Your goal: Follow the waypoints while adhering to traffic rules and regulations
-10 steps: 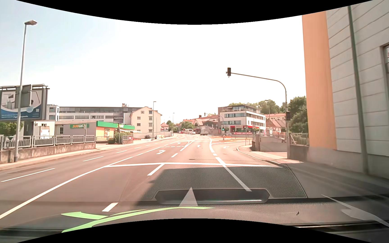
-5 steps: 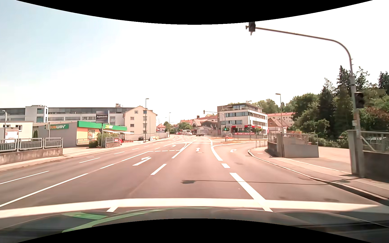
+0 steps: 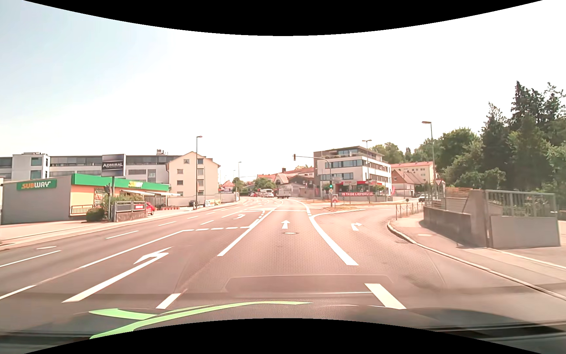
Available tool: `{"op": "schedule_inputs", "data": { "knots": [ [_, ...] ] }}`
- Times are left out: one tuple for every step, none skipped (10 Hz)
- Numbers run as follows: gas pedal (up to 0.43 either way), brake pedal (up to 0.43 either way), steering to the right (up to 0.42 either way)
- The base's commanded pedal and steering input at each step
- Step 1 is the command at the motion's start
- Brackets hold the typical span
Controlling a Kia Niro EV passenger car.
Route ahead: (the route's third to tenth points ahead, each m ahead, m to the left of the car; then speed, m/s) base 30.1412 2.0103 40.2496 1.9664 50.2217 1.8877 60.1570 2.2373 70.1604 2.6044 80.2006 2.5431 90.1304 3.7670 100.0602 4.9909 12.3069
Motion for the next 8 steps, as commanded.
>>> {"op": "schedule_inputs", "data": {
  "knots": [
    [0.047,0.0,0.011],
    [0.047,0.0,0.011],
    [0.047,0.0,0.011],
    [0.047,0.0,0.011],
    [0.047,0.0,0.011],
    [0.047,0.0,0.011],
    [0.047,0.0,0.011],
    [0.047,0.0,0.011]
  ]
}}
